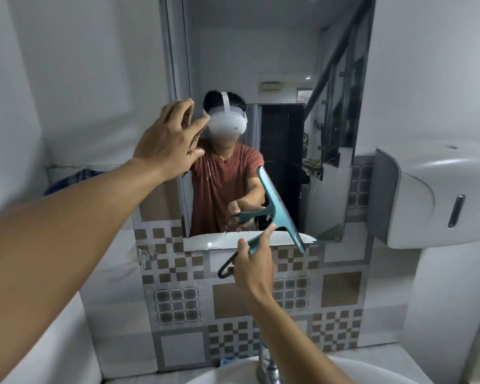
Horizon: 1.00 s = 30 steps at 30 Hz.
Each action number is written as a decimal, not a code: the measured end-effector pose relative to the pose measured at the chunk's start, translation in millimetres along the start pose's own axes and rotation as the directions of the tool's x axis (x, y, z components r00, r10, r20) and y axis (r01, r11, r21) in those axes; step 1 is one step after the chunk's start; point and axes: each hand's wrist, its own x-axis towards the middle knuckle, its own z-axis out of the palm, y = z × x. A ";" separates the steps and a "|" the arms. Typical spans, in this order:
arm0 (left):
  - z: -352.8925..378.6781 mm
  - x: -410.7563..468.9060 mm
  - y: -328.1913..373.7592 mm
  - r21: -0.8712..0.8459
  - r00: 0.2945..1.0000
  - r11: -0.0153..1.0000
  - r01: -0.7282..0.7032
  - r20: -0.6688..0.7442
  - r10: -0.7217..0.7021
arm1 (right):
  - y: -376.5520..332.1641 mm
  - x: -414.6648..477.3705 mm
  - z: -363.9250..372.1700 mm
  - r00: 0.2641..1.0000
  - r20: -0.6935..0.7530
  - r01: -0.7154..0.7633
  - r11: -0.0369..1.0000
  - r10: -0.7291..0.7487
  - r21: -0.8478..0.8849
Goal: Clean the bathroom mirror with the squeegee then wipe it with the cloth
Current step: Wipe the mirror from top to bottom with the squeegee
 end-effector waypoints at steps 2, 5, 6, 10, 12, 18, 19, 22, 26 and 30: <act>2.3 0.1 -1.4 -0.002 1.000 1.000 0.008 0.003 -0.008 | 3.4 -0.8 2.6 1.000 0.014 -0.002 1.000 0.002 -0.012; 4.8 -0.3 -2.3 -0.004 1.000 1.000 0.014 0.001 -0.014 | 6.4 -6.9 6.2 0.999 0.049 0.019 1.000 -0.017 -0.022; 4.9 -0.4 -2.8 -0.004 1.000 1.000 0.013 0.002 -0.013 | 6.9 -9.6 8.3 0.997 0.062 0.039 0.999 -0.037 -0.036; 4.0 -0.3 -4.5 0.015 1.000 1.000 0.003 0.002 -0.003 | 10.4 -12.8 20.3 0.991 0.116 0.084 0.991 -0.072 -0.107; 3.2 -0.5 -4.8 0.021 1.000 1.000 0.000 0.001 0.000 | 11.8 -12.3 23.5 0.989 0.112 0.105 0.987 -0.091 -0.122; 3.6 -0.7 -4.8 0.025 1.000 1.000 -0.001 0.004 0.001 | 18.2 -10.0 17.4 0.985 0.129 0.145 0.964 -0.118 -0.225; 3.5 -0.9 -4.6 0.025 1.000 1.000 -0.001 0.003 0.000 | 18.2 -11.0 16.8 0.981 0.150 0.160 0.953 -0.124 -0.259; 3.3 -1.0 -3.7 0.028 1.000 1.000 0.000 -0.001 0.000 | 19.6 -15.6 18.4 0.962 0.227 0.223 0.909 -0.148 -0.352; 2.3 -1.3 -2.9 0.029 1.000 1.000 0.003 0.001 -0.003 | 22.7 -15.4 20.3 0.960 0.225 0.250 0.870 -0.166 -0.426; 2.2 -1.3 -1.3 0.021 1.000 1.000 0.009 0.006 -0.009 | 22.9 -12.5 11.8 0.942 0.224 0.334 0.775 -0.251 -0.536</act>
